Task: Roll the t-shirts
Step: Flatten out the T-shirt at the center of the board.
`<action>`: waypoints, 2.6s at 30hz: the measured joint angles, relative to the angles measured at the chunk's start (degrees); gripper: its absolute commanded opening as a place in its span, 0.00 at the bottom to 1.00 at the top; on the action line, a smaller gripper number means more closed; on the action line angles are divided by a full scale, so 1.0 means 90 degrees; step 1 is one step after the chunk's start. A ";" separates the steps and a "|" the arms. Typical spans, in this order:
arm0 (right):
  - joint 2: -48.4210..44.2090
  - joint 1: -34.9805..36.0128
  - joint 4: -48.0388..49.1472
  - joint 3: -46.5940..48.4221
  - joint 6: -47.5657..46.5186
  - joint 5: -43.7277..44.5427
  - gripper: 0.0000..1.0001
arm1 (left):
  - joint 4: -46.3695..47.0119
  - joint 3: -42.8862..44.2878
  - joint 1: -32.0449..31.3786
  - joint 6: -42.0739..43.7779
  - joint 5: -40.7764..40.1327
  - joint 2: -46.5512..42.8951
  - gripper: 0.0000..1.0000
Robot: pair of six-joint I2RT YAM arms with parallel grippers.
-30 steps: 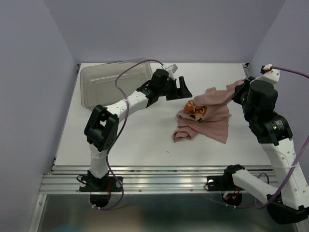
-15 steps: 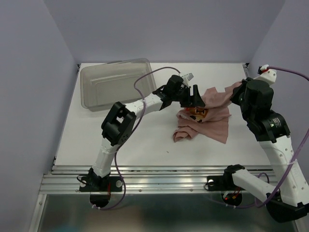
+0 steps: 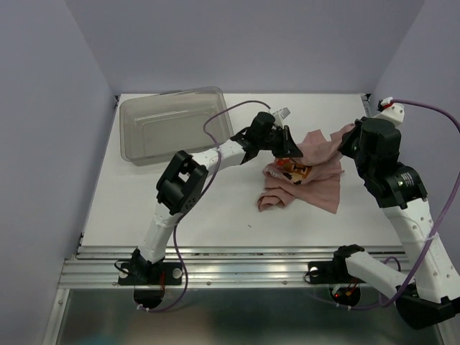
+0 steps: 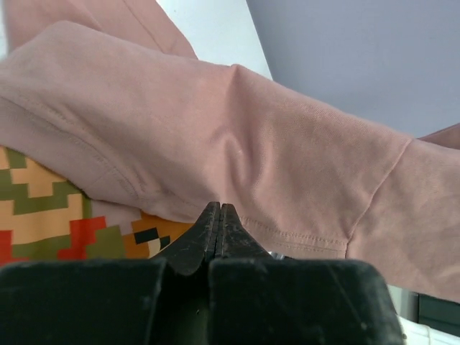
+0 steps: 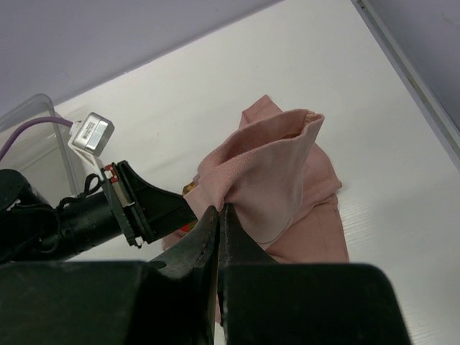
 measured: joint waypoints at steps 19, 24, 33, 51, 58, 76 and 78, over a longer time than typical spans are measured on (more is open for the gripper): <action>0.0308 0.0000 0.0143 -0.0401 0.0024 -0.0260 0.01 | -0.2074 -0.0724 0.0070 0.1503 -0.1909 -0.1392 0.96; 0.0308 0.0000 0.0146 -0.0401 0.0024 -0.0260 0.01 | -0.2703 -0.0714 -0.0474 0.1647 -0.2594 -0.0884 0.85; 0.0306 0.0000 0.0146 -0.0401 0.0027 -0.0265 0.01 | -0.2735 -0.0678 -0.0325 0.1617 -0.2958 -0.0636 0.24; 0.0471 0.0000 0.0104 -0.0141 -0.0085 -0.0321 0.01 | -0.2567 -0.0967 0.1285 0.1848 -0.2540 -0.3706 0.00; 0.0345 0.0000 0.0085 0.1353 -0.0350 -0.0673 0.02 | -0.2565 -0.0340 0.1197 0.2164 -0.2929 -0.5404 0.00; -0.0396 0.0000 0.0187 0.1112 -0.0330 0.0427 0.13 | -0.2533 0.0500 0.0913 0.2300 -0.2448 -0.4024 0.13; -0.0381 0.0000 0.0134 0.0481 -0.0206 0.0894 0.48 | -0.2713 0.1066 0.0665 0.2358 -0.2480 -0.2900 0.51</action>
